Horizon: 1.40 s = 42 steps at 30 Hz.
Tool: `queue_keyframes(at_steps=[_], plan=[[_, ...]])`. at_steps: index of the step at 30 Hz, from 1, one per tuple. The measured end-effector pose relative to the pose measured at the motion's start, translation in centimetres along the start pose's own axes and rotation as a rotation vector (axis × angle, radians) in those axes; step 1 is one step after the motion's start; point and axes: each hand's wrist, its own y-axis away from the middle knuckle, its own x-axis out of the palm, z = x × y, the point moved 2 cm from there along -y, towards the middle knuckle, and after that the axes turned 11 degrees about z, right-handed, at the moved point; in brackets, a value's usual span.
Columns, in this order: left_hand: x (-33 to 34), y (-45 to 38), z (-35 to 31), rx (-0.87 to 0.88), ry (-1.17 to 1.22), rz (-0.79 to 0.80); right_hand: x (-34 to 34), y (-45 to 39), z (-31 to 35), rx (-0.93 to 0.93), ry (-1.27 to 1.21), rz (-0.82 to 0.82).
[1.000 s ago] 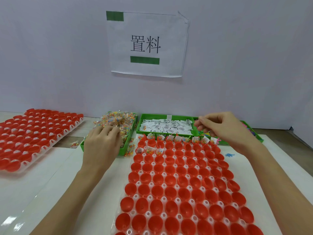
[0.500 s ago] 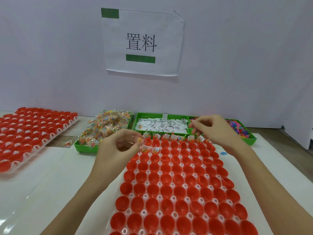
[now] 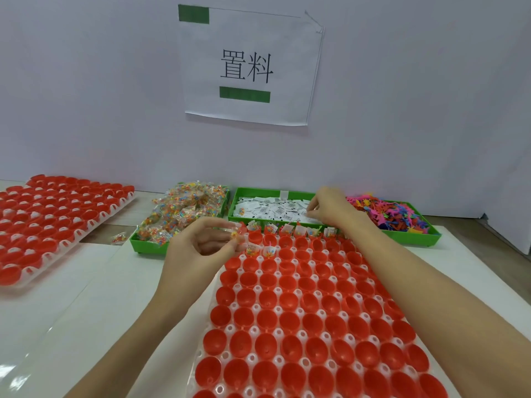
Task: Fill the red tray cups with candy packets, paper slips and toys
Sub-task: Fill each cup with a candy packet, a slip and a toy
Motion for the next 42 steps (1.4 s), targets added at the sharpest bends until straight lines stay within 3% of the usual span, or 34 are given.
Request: queue_keyframes(at_steps=[10, 14, 19, 22, 24, 31, 42], plan=[[0.5, 0.2, -0.1, -0.059, 0.038, 0.071, 0.2, -1.0, 0.9, 0.003, 0.13, 0.079], [0.5, 0.3, -0.3, -0.067, 0.05, 0.051, 0.2, -0.5, 1.0, -0.011, 0.139, -0.013], [0.9, 0.5, -0.7, -0.062, 0.085, 0.04, -1.2, 1.8, 0.6, -0.066, -0.326, -0.242], [1.2, 0.7, -1.2, -0.045, 0.123, 0.062, -1.6, 5.7, 1.4, -0.132, -0.756, -0.204], [1.5, 0.9, -1.8, -0.02, 0.143, 0.121, -1.5, 9.1, 2.3, -0.202, -0.898, -0.14], [3.3, 2.0, -2.4, -0.021, 0.198, 0.242, 2.3, 17.4, 4.7, -0.35, -0.911, -0.049], [3.4, 2.1, -2.8, -0.09, 0.066, 0.264, 3.5, 18.9, 5.4, -0.44, -0.98, 0.036]])
